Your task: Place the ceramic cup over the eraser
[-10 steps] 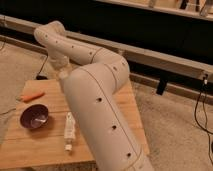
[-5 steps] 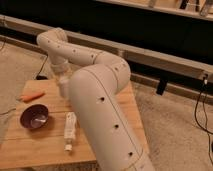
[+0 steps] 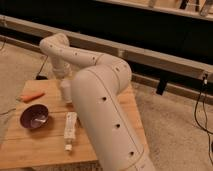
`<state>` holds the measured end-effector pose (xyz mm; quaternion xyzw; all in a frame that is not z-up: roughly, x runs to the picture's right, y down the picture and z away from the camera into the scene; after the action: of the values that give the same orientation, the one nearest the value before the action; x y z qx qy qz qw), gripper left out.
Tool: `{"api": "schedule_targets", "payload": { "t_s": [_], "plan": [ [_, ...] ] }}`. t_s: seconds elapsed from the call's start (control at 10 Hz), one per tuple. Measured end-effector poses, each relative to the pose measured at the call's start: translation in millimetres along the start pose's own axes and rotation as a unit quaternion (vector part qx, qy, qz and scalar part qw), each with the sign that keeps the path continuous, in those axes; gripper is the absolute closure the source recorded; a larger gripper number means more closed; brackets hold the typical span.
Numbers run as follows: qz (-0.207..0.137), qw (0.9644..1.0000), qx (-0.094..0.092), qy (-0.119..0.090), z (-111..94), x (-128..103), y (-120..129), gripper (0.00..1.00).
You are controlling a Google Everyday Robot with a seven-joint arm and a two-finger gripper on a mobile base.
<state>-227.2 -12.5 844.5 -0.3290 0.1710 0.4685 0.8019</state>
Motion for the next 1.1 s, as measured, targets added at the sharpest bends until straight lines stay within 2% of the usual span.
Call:
{"api": "schedule_targets", "payload": {
  "t_s": [0.4,0.6,1.0,1.1],
  "plan": [
    [-0.005,1.0000,-0.003,0.006,15.7,-3.3,9.3,0.99],
    [-0.010,0.9999,-0.005,0.009,22.2,-5.4,15.3,0.83],
    [-0.011,0.9999,0.002,0.010,20.4,-1.6,11.0,0.39],
    [-0.010,0.9999,0.006,0.012,20.1,0.9,8.2,0.31]
  ]
}}
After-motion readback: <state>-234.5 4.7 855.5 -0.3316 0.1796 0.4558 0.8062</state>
